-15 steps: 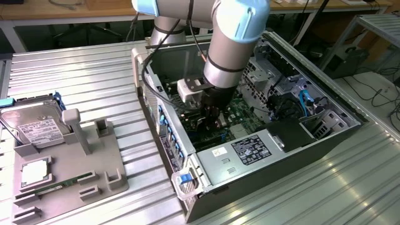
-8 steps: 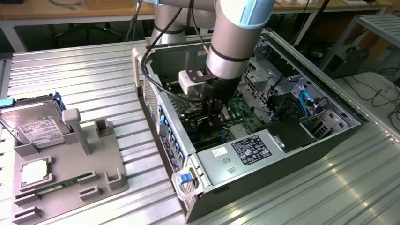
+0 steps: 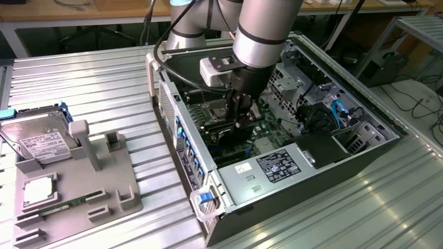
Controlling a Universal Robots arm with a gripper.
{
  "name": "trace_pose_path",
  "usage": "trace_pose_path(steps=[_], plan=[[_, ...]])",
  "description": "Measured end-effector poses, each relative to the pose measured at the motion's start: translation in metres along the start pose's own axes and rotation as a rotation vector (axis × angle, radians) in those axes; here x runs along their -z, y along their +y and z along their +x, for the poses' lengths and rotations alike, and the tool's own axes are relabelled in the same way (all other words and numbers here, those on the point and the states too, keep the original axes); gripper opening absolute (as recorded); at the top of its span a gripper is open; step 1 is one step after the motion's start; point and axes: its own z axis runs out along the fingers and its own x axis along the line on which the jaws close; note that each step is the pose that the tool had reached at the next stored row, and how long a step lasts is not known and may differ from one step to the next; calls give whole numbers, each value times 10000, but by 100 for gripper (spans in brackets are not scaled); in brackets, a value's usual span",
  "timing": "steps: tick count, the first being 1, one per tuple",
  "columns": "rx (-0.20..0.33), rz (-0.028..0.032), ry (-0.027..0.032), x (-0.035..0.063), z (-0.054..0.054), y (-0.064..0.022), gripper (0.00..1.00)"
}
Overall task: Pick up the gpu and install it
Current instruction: 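Insert the gpu into the slot, then press down on the gpu until it lock into place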
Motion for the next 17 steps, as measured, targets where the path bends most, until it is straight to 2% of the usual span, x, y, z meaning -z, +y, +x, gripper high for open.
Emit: trace_pose_path(steps=[1, 4, 9, 17], plan=[[-1, 16, 26, 0, -1, 2, 41], [1, 15, 33, 0, -1, 1, 39], [1, 15, 34, 1, 0, 1, 11], [1, 15, 34, 1, 0, 1, 11]])
